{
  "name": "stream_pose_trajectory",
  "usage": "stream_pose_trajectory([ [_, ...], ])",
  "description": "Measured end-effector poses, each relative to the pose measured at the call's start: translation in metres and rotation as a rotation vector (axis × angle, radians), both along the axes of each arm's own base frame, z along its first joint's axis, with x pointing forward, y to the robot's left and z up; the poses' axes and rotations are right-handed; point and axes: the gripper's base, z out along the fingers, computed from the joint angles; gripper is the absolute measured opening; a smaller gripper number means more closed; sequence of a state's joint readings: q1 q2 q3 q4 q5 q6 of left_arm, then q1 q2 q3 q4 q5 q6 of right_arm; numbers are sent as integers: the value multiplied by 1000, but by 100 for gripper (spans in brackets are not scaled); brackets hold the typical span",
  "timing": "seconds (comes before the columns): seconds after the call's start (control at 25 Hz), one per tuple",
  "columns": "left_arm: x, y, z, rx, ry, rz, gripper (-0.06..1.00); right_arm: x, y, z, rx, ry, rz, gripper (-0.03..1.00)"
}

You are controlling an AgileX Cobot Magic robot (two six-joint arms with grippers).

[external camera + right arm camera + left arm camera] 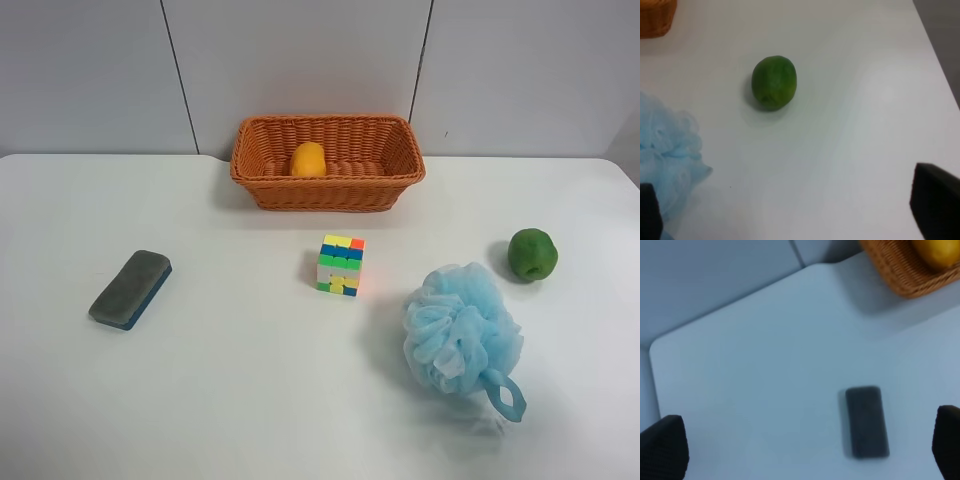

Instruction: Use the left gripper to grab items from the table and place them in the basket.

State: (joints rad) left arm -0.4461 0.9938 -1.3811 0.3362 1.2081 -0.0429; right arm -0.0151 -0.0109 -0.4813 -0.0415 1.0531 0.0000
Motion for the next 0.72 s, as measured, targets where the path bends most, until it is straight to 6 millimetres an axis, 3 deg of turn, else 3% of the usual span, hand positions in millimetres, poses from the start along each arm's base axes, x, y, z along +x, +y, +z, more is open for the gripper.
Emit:
stream_pose_trajectory([
  [0.12, -42, 30, -16, -29, -37, 96, 97, 0, 0, 0, 0, 0, 0, 99],
  [0.28, -96, 56, -40, -86, -98, 235, 97, 0, 0, 0, 0, 0, 0, 99],
  [0.56, -157, 55, -94, -214, -167, 381, 97, 0, 0, 0, 0, 0, 0, 99],
  [0.72, -169, 49, -134, -257, -170, 424, 97, 0, 0, 0, 0, 0, 0, 99],
])
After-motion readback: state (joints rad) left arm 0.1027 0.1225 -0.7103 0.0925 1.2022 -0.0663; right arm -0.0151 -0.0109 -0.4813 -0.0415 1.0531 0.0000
